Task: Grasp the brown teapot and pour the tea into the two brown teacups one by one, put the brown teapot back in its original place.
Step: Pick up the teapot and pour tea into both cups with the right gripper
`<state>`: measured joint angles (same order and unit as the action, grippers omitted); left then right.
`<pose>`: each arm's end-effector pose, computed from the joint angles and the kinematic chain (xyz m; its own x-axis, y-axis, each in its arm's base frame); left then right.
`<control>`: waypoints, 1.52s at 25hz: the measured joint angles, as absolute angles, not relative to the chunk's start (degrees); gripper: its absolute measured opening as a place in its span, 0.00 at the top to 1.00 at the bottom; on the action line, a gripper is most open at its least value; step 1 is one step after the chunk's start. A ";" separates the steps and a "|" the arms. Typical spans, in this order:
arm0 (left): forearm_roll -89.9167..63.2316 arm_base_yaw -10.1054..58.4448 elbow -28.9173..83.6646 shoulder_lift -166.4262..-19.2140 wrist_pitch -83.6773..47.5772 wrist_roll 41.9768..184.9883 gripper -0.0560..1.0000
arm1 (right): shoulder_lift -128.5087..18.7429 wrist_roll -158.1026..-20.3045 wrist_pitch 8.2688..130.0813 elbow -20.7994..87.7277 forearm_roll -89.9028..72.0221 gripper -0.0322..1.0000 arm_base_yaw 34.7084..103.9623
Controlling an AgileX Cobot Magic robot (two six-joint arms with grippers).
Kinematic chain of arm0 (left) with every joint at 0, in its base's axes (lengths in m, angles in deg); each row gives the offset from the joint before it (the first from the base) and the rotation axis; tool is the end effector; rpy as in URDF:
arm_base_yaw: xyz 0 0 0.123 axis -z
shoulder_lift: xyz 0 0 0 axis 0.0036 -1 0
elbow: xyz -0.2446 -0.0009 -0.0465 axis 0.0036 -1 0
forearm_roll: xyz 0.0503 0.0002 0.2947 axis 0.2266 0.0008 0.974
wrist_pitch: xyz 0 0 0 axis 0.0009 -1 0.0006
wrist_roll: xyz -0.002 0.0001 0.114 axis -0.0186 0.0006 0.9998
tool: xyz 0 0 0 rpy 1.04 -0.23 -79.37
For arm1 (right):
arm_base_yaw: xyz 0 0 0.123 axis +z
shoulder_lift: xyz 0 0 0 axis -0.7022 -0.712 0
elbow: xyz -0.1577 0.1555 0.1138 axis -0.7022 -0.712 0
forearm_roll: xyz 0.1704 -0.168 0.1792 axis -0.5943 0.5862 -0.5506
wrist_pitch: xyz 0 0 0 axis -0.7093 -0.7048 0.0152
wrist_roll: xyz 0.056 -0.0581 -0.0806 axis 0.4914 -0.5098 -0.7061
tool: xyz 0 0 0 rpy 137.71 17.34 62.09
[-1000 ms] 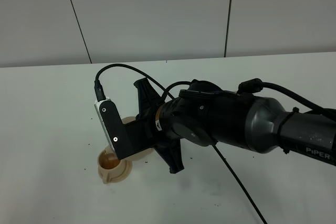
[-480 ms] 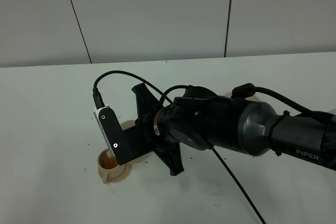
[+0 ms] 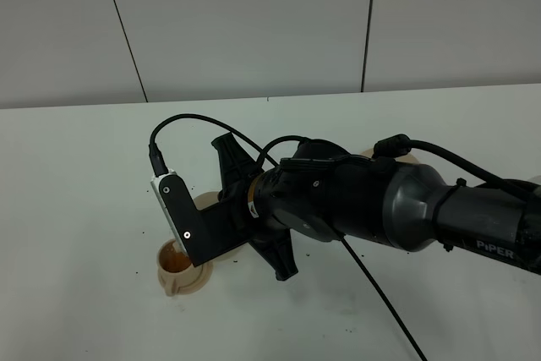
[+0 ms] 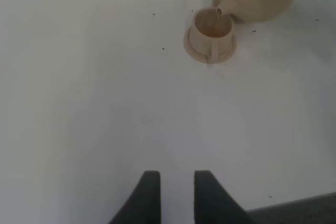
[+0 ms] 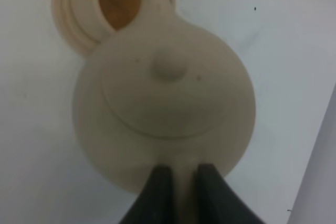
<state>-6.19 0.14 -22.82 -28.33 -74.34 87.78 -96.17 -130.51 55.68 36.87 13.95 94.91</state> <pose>0.1174 -0.0108 0.2798 -0.5537 0.0895 -0.8279 0.1288 0.9915 0.0210 0.3213 0.3692 0.1325 0.6092 -0.7902 -0.0665 -0.6129 -0.4160 -0.6718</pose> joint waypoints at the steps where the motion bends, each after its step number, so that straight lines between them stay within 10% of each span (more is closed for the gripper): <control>1: -6.19 0.14 -22.82 -28.33 -74.34 87.78 0.73 | -96.17 -130.44 55.73 36.87 14.34 0.87 94.91; 38: -6.19 0.14 -22.82 -28.33 -74.34 87.78 0.73 | -96.17 -129.47 55.82 36.87 17.28 0.87 95.24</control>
